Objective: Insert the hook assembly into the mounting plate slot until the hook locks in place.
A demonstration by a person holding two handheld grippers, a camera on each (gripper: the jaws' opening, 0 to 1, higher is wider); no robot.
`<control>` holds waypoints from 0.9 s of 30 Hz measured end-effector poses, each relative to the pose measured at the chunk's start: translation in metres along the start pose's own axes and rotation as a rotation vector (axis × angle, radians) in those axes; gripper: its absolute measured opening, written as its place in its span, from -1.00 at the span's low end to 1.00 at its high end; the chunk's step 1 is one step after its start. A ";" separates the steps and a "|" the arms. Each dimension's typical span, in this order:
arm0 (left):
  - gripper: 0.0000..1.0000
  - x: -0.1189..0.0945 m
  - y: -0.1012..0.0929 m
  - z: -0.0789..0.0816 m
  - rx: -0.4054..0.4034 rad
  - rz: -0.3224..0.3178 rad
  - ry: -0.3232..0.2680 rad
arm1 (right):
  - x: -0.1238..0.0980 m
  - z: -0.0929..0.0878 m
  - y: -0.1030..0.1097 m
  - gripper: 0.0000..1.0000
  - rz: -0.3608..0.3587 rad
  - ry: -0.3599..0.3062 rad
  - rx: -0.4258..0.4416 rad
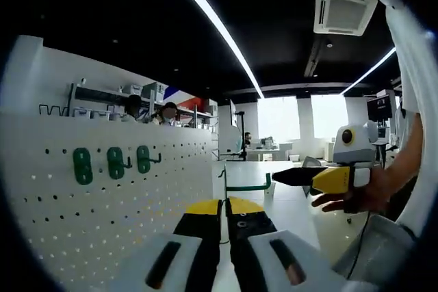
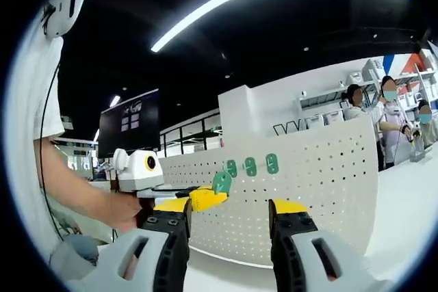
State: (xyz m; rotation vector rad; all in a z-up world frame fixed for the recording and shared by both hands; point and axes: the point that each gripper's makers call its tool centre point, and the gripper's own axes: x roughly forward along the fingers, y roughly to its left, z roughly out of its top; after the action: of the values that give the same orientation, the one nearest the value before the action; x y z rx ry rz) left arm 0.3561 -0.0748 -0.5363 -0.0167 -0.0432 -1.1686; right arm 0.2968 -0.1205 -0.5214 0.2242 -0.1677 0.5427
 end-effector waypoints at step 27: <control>-0.96 0.002 -0.010 0.002 0.013 0.018 0.011 | 0.012 -0.003 0.006 -0.44 0.012 0.025 0.042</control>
State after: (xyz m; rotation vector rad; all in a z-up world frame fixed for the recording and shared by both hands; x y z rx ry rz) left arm 0.3480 -0.0806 -0.5346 0.0006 -0.0407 -1.1502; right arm 0.3040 -0.1084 -0.5206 0.2574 -0.1336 0.5607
